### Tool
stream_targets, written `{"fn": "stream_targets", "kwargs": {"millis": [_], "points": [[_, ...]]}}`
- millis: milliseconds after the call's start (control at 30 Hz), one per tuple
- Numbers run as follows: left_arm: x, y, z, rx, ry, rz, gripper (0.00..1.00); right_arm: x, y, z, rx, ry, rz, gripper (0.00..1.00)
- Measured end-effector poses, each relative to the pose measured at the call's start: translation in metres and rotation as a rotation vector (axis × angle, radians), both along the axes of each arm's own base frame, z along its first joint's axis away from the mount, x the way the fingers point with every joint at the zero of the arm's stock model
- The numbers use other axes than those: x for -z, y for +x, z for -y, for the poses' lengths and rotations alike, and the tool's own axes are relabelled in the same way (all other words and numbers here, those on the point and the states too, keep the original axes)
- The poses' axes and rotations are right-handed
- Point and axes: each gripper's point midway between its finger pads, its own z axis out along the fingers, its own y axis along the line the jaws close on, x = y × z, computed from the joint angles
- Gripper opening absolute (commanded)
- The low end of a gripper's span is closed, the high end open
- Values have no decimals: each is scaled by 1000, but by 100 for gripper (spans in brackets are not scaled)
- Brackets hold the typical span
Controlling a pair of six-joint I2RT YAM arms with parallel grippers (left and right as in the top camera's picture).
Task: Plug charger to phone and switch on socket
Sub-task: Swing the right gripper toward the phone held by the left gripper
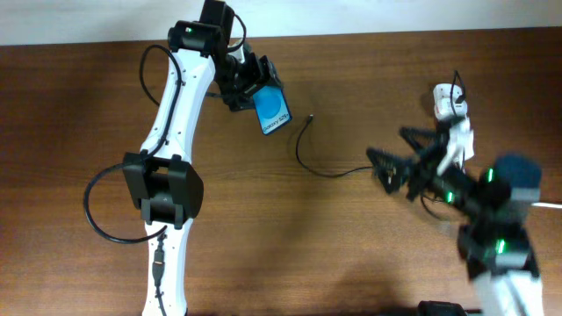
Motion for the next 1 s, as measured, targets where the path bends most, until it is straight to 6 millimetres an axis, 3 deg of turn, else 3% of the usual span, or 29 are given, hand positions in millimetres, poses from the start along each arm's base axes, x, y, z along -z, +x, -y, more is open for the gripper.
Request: {"fn": "stream_targets", "kwargs": {"millis": [100, 167, 367, 433, 600, 733, 867, 1000], "points": [[-4, 0, 6, 6, -40, -3, 0, -20, 16, -15, -169, 54, -36, 98], [-5, -1, 7, 5, -50, -8, 0, -20, 21, -22, -254, 86, -62, 98], [-7, -2, 9, -3, -64, -20, 0, 36, 44, -29, -344, 212, -317, 97], [-7, -2, 9, -15, -66, -29, 0, 55, 46, -40, -346, 222, -403, 94], [-6, 0, 5, -49, -66, -49, 0, 95, 51, -66, -184, 124, -580, 90], [-6, 1, 2, -97, -69, -82, 0, 114, 59, -80, -34, 57, -639, 85], [-4, -3, 0, -135, -62, -128, 0, 123, 60, -93, 57, 17, -658, 84], [1, -13, -6, -159, -26, -186, 0, 128, 67, -86, 147, 17, -671, 83]]}}
